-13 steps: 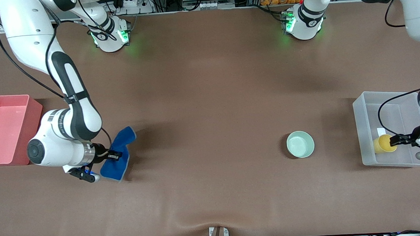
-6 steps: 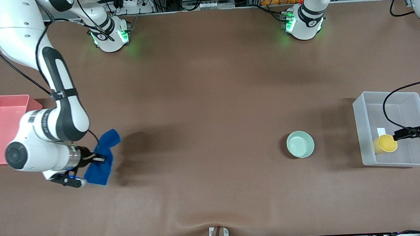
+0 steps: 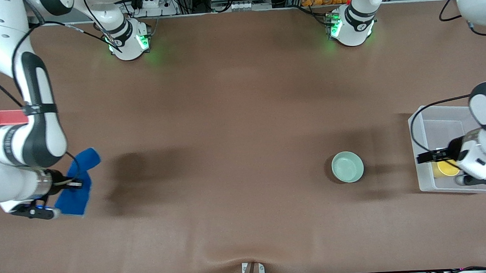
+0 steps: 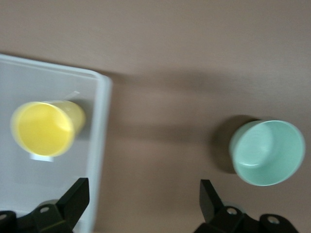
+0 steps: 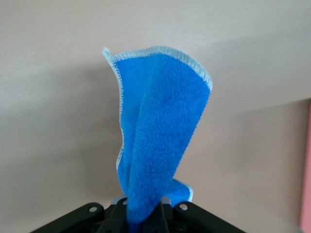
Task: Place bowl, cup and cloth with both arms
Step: 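Drop the cup into the clear bin while the right gripper lifts the cloth, then reach the left gripper to the green bowl while the right gripper carries the cloth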
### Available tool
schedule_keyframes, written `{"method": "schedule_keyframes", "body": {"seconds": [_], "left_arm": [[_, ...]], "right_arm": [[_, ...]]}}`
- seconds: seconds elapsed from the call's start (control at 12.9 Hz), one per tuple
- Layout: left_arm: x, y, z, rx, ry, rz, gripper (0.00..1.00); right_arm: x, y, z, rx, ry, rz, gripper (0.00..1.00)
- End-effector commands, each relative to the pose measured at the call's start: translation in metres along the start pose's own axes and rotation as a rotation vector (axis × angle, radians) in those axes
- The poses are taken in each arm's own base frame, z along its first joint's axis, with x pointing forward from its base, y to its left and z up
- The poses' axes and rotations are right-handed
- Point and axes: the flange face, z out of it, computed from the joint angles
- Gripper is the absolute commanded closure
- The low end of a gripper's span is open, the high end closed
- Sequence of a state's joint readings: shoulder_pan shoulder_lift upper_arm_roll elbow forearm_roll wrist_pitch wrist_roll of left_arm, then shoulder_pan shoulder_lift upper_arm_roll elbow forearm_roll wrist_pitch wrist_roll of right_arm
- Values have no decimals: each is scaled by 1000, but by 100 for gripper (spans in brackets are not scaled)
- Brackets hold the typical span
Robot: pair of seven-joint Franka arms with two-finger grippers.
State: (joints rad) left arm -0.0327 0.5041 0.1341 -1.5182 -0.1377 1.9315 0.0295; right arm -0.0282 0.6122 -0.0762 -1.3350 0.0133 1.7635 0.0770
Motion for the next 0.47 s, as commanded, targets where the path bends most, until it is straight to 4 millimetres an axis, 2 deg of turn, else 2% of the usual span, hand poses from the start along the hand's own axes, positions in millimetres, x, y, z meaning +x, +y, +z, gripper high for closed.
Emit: {"method": "schedule_keyframes", "body": {"seconds": [0.0, 0.16, 0.39], "left_arm": [[-8, 27, 16, 7, -20, -42, 0], [-9, 40, 32, 5, -1, -56, 0], [-8, 68, 73, -10, 26, -92, 0]], "right_arm": [[-21, 52, -36, -80, -34, 3, 100], [-29, 83, -39, -171, -66, 14, 100], [-40, 143, -36, -155, -138, -34, 100]]}}
